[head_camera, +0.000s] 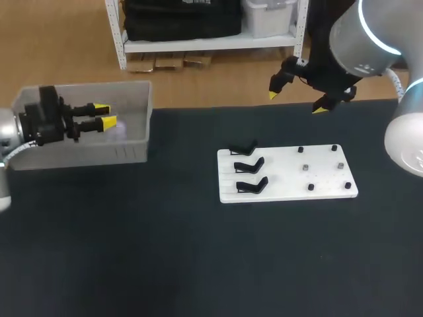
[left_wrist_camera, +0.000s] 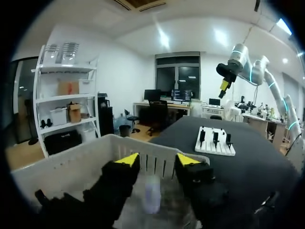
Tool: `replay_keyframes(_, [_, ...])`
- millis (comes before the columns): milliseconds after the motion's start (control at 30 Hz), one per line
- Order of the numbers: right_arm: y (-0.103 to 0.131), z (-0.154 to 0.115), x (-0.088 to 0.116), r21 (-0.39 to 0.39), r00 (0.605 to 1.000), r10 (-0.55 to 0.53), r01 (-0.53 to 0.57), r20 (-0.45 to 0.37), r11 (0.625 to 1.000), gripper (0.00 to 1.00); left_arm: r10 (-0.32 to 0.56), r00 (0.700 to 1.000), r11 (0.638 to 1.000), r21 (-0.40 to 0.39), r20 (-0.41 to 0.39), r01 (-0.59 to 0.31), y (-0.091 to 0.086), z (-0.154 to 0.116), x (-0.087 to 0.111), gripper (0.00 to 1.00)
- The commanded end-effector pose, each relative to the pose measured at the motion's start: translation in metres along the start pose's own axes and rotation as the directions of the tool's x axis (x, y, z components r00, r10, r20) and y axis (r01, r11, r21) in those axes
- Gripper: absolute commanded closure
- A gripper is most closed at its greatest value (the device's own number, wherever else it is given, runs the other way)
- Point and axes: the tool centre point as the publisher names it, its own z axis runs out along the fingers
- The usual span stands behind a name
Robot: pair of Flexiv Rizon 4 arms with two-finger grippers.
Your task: Pick up each earbud case from the left stands, insert the matching earbuds, close the lid, and place the case in the box.
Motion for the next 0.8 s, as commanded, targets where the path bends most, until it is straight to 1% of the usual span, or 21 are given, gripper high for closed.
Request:
replay_keyframes(33, [-0.005, -0.005, 0.001, -0.026, 1.0, -0.007, 0.008, 0.017, 1.0, 0.0, 0.019, 1.0, 1.0, -0.002, -0.002, -0.019, -0.002, -0.002, -0.012, 0.0])
replay_keyframes(100, [-0.01, -0.008, 0.001, -0.041, 1.0, -0.015, 0.016, 0.022, 0.999, 0.0, 0.026, 1.0, 1.0, 0.006, -0.012, -0.026, -0.005, -0.003, -0.019, 0.0])
replay_keyframes(233, [-0.017, -0.016, 0.004, -0.073, 0.999, -0.044, 0.045, 0.016, 0.996, 0.0, 0.034, 0.999, 0.999, 0.028, -0.02, -0.033, -0.021, 0.002, -0.032, 0.0])
replay_keyframes(367, [-0.024, -0.022, 0.007, -0.088, 0.998, -0.062, 0.062, 0.003, 0.994, 0.0, 0.018, 0.999, 0.999, 0.031, -0.044, -0.017, -0.037, 0.006, -0.037, 0.0])
replay_keyframes(533, [-0.03, -0.029, 0.007, -0.124, 0.997, -0.081, 0.08, -0.001, 0.989, 0.0, 0.019, 0.999, 0.999, 0.037, -0.046, -0.018, -0.059, 0.014, -0.042, 0.0])
replay_keyframes(567, [-0.032, -0.03, 0.007, -0.108, 0.997, -0.077, 0.078, 0.016, 0.991, 0.0, 0.02, 0.999, 0.999, 0.04, -0.049, -0.018, -0.064, 0.016, -0.042, 0.0])
replay_keyframes(600, [-0.033, -0.029, 0.005, -0.092, 0.998, -0.058, 0.06, 0.016, 0.994, 0.0, 0.016, 0.999, 0.999, 0.04, -0.04, -0.014, -0.068, 0.016, -0.042, 0.0])
replay_keyframes(633, [-0.033, -0.029, 0.005, -0.092, 0.998, -0.058, 0.06, 0.016, 0.994, 0.0, 0.015, 0.999, 0.999, 0.04, -0.031, -0.013, -0.072, 0.016, -0.043, 0.0])
replay_keyframes(800, [-0.033, -0.029, 0.005, -0.092, 0.998, -0.058, 0.06, 0.016, 0.994, 0.0, 0.015, 0.999, 0.999, 0.04, -0.031, -0.013, -0.072, 0.016, -0.043, 0.0])
